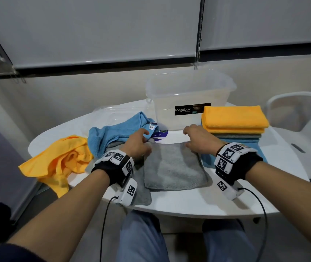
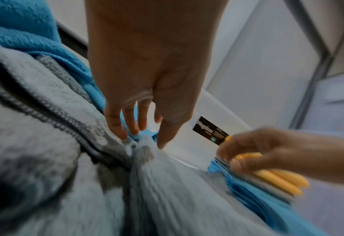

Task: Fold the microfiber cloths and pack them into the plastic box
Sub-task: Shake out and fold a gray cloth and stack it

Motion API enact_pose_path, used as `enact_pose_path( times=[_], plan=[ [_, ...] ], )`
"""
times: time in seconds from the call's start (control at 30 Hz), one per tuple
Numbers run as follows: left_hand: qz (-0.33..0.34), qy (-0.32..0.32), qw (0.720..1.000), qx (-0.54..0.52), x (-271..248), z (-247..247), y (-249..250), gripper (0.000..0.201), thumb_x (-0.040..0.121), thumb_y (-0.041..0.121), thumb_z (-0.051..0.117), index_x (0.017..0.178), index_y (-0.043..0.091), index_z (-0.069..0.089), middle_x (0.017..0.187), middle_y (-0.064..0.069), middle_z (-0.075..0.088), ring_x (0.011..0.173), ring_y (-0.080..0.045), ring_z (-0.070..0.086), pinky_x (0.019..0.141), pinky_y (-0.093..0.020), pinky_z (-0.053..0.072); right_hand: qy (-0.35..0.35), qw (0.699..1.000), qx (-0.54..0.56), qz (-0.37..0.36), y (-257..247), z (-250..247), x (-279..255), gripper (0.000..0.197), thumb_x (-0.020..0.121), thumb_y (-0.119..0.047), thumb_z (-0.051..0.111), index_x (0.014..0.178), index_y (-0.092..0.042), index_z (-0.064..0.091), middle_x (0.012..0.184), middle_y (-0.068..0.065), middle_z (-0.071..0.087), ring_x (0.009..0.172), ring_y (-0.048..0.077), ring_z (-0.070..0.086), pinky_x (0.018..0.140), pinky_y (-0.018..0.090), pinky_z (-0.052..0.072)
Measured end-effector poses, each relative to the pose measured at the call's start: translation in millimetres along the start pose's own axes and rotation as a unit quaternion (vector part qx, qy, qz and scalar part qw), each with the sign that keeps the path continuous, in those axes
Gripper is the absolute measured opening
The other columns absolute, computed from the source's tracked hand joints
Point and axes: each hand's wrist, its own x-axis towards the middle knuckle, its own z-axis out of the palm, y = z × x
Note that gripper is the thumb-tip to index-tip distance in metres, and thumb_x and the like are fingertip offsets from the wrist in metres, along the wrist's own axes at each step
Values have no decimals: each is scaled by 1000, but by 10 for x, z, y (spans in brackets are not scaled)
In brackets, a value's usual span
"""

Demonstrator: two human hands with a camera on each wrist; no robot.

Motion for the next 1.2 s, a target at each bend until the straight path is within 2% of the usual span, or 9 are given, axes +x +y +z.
enact_pose_path(
  times=[0.1, 0.2, 0.3, 0.5, 0.63, 0.77, 0.93, 1.07, 1.2],
  plan=[
    [95, 54, 992, 68, -142, 163, 72, 43, 81, 11, 71, 122, 14, 60, 118, -11, 55, 108, -29, 56, 95, -39, 48, -44, 998, 29, -33, -100, -59, -134, 24, 93, -19, 62, 115, -11, 67, 118, 8, 63, 104, 22, 59, 88, 35, 51],
    [147, -31, 976, 155, -320, 325, 233, 35, 86, 32, 73, 117, 17, 66, 120, -9, 57, 114, -28, 54, 98, -38, 45, -149, 988, 30, -29, -110, -19, -253, 27, 88, -26, 71, 113, -19, 71, 114, 2, 69, 96, 17, 62, 86, 34, 54],
    [125, -165, 945, 252, -457, 423, 272, 73, 86, 55, 68, 147, 22, 43, 150, -11, 36, 139, -32, 31, 113, -48, 32, -187, 982, -3, 3, -41, 51, -322, 52, 77, -24, 79, 127, -23, 63, 121, 0, 64, 96, 17, 61, 87, 39, 56],
    [89, -219, 935, 263, -468, 450, 152, 92, 86, 68, 59, 158, 34, 13, 167, -3, 0, 153, -31, -1, 121, -56, 16, -194, 980, -29, 26, -51, 108, -480, 78, 73, -15, 77, 145, -21, 48, 135, 5, 56, 112, 24, 59, 93, 40, 53],
    [114, -172, 952, 227, -552, 358, 233, 79, 86, 58, 68, 151, 27, 37, 157, -5, 28, 145, -31, 25, 115, -49, 31, -183, 983, -21, 9, -89, 32, -530, 55, 74, -18, 74, 128, -18, 61, 123, 7, 63, 101, 26, 65, 85, 42, 58],
    [152, -83, 966, 193, -700, 237, 298, 44, 86, 45, 72, 123, 22, 63, 133, -3, 49, 118, -20, 48, 97, -36, 46, -133, 991, 13, -11, -82, -65, -616, 36, 84, -21, 69, 119, -16, 66, 117, 5, 62, 99, 24, 63, 86, 41, 57],
    [76, -65, 964, 247, -859, 98, 297, 35, 89, 47, 69, 105, 16, 62, 110, -3, 57, 93, -20, 57, 77, -33, 48, -119, 992, 40, -6, -83, -4, -786, 18, 89, -25, 71, 99, -11, 75, 97, 4, 72, 73, 13, 65, 62, 28, 54],
    [5, -43, 977, 210, -916, 63, 168, 38, 90, 42, 67, 111, 13, 56, 108, -7, 59, 95, -24, 58, 75, -34, 47, -74, 994, 54, 56, -30, 83, -860, 22, 90, -30, 69, 83, -10, 64, 83, 8, 62, 69, 23, 62, 66, 35, 53],
    [-8, -39, 996, 75, -949, 113, 110, 33, 82, 21, 75, 109, 15, 57, 97, -5, 64, 83, -19, 59, 63, -30, 47, -57, 986, 118, 103, -31, 195, -954, 6, 84, -3, 62, 86, -7, 64, 81, 9, 66, 56, 20, 63, 60, 35, 57]
  ],
)
